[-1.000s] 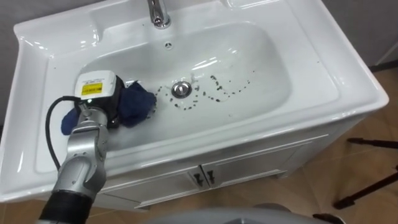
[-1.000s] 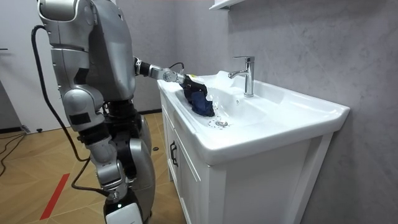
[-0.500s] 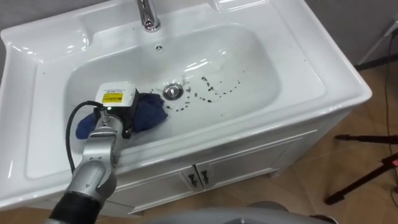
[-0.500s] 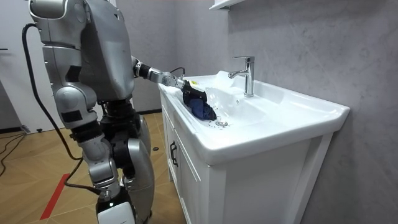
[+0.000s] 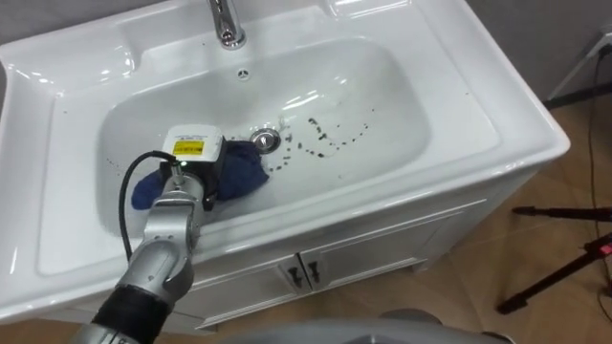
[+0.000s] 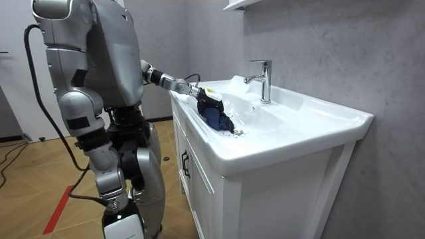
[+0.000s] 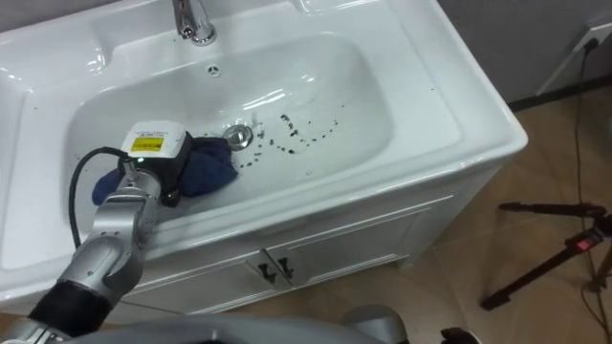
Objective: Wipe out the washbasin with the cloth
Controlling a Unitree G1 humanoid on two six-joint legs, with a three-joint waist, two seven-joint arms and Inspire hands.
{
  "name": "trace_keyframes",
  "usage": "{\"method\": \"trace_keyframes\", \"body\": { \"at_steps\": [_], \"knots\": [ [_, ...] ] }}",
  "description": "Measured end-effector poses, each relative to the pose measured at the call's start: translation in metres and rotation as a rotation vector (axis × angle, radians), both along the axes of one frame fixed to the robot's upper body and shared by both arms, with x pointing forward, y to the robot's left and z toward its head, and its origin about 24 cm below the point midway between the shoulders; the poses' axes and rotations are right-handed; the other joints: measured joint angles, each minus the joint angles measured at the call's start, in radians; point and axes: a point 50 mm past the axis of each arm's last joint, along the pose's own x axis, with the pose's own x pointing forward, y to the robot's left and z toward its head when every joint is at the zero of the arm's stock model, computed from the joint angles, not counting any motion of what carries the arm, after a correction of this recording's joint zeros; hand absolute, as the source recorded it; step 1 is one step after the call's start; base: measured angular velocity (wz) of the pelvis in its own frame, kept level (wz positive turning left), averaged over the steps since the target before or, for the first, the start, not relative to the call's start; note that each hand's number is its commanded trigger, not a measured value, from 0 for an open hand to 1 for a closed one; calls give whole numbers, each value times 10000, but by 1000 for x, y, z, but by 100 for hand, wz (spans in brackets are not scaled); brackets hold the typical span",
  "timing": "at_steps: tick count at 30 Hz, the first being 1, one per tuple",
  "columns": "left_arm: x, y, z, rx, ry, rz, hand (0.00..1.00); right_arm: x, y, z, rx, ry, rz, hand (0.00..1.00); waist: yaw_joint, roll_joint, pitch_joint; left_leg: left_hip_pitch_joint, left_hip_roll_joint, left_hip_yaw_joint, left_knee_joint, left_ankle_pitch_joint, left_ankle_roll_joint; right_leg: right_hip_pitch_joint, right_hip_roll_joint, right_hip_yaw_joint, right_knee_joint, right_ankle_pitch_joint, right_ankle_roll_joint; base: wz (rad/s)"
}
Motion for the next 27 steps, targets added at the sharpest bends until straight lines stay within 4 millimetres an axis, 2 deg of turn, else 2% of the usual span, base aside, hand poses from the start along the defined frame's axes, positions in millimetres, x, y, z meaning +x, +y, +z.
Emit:
{"method": "trace_keyframes", "body": {
  "at_steps": [7, 14, 19, 27],
  "knots": [
    [4, -17, -1, -508, -143, -41, 100, 0, 2, 0, 6, 54, -14, 0, -61, -155, -3, 39, 2, 90, 0, 1, 1, -34, -3, 36, 3, 0, 0, -1],
    [11, -28, 0, -1323, 47, -55, 100, 5, 5, -1, 347, 39, 5, 0, -504, -212, 17, 157, -1, 241, -23, 0, 1, 59, 17, 261, 1, 7, 17, -8],
    [15, -33, 1, -1807, 191, -8, 100, 3, 6, -1, 655, 229, -36, 0, -617, -245, 40, 247, 7, 515, -32, 0, 0, 49, 40, 455, 9, 15, 28, -11],
    [25, -47, 2, -2203, 282, -258, 100, -6, 6, -2, 757, 685, -103, 0, -908, -297, 70, 287, -12, 577, -68, 0, 0, 162, 26, 517, -170, 66, 72, 0]
  ]
}}
